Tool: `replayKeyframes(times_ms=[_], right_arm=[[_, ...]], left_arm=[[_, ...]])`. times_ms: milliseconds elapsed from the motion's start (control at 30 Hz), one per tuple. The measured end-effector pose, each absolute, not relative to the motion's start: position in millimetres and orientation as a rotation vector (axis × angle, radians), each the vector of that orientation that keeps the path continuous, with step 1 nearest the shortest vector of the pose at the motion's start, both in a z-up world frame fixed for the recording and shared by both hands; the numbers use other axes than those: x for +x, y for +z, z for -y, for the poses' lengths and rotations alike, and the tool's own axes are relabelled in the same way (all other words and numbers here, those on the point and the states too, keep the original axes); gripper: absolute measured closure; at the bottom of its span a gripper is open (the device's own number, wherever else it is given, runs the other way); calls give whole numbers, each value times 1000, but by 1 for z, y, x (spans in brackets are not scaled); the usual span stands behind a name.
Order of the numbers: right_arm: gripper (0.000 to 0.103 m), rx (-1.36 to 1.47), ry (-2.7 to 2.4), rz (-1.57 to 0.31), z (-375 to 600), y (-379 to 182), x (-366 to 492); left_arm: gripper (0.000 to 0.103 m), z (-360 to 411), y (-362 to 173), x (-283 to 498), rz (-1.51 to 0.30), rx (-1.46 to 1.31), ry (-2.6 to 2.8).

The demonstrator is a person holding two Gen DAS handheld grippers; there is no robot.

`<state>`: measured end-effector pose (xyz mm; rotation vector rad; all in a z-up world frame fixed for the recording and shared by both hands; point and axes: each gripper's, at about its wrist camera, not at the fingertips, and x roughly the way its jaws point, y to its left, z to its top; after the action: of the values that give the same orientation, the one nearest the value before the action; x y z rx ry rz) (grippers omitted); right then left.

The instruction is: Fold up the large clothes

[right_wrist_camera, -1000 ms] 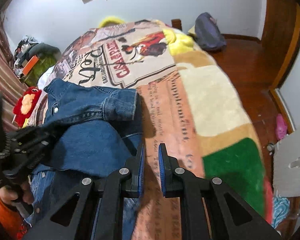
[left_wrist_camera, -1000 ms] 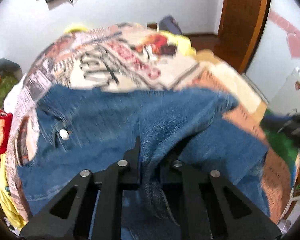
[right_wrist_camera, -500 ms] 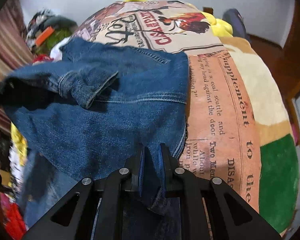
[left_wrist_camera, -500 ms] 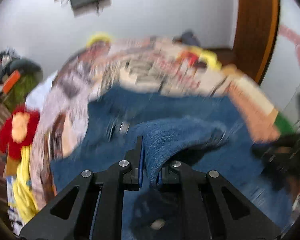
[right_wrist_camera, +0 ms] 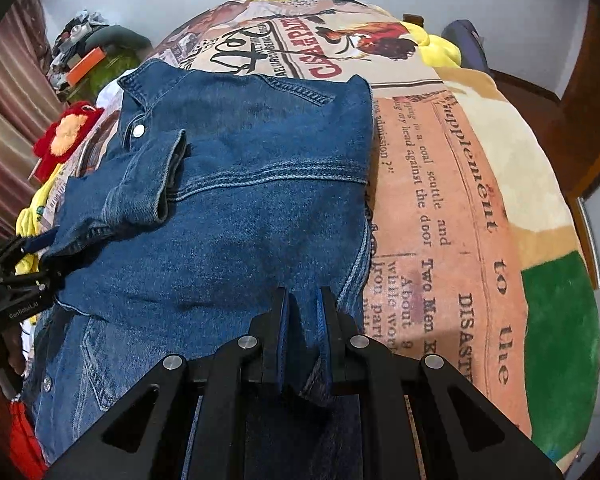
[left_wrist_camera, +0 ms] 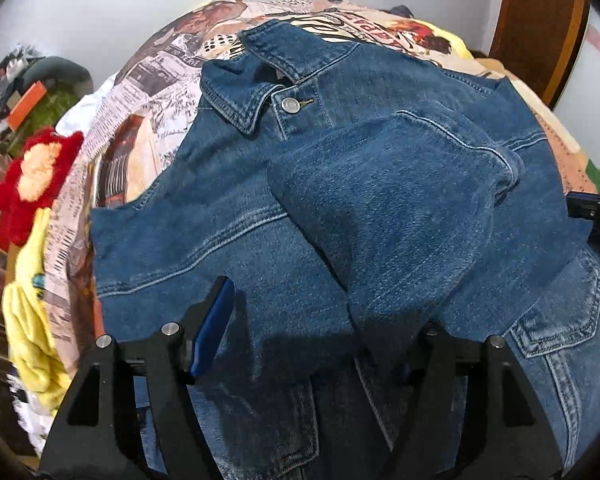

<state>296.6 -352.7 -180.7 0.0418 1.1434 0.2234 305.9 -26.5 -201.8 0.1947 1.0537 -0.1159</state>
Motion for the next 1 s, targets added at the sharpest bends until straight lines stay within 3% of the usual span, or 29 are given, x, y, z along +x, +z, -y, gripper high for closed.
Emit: replayKeyframes(times_ms=[333,500,533,700,867,1000], right_arm=[[93,60,226,-1149,356,-179,294],[93,88,238,-1153,360,-179,292],[93,92,239,-1152,361,-179,291],[93,98,245,-1149,362,-180,290],[93,88,242,-1149,361,-181,291],[93,80,233,-1152,359,-180,290]], left_arm=[[25,89,-183,333,-991,332,-196],[25,114,-197,355,-984,443,-154],[29,114,-196,357,-984,438,-159],[81,102,-180,365,-949,359,-174],[91,57,-145,364,-897,189,-147],[92,4,-128,356,-893,45,-148]])
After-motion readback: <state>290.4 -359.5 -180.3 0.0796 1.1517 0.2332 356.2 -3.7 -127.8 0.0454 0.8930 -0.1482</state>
